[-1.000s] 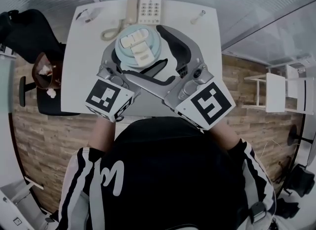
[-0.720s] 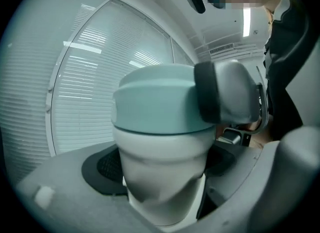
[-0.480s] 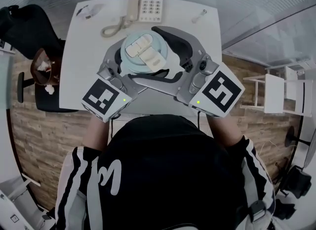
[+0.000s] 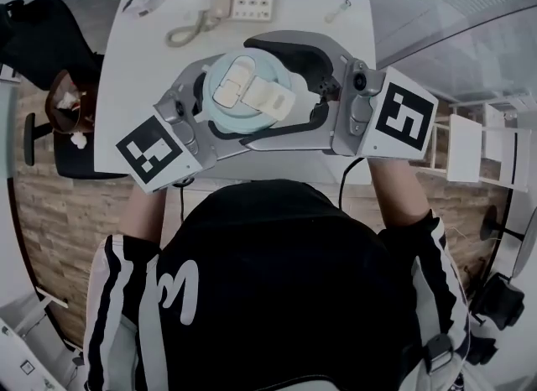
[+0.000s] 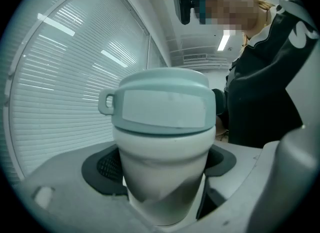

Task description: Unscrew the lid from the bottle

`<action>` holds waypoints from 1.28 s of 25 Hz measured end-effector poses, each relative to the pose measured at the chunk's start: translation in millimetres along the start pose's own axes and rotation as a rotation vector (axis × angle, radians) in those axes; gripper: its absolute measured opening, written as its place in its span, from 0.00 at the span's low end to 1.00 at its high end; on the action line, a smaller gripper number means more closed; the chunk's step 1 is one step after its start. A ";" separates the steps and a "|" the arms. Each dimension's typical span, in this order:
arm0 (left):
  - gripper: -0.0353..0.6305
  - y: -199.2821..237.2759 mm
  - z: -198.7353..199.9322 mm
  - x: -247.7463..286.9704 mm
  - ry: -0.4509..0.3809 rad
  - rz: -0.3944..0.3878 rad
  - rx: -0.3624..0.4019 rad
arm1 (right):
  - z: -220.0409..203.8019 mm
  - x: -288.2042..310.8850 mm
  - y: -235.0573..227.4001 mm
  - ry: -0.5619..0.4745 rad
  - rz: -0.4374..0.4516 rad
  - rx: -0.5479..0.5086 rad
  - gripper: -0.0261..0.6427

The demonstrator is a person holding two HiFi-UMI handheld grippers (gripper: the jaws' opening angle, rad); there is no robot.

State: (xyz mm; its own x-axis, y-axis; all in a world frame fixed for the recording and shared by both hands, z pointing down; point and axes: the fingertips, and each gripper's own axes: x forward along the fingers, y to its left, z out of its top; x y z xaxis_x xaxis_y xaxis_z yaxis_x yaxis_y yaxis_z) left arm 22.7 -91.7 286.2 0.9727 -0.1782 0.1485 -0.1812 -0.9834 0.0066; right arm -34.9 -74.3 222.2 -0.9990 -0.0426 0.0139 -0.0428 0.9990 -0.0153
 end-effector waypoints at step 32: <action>0.71 18.4 3.4 -12.9 -0.081 -0.011 -0.081 | 23.0 -19.8 -22.0 -0.140 -0.186 0.038 0.67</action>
State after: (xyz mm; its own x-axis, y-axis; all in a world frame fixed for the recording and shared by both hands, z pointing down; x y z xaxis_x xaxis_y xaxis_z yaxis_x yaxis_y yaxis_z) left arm 7.3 -107.6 281.0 0.9827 -0.1723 0.0678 -0.1779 -0.9801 0.0882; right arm -14.5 -95.8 199.2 -0.9659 -0.2302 -0.1187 -0.2240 0.9725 -0.0634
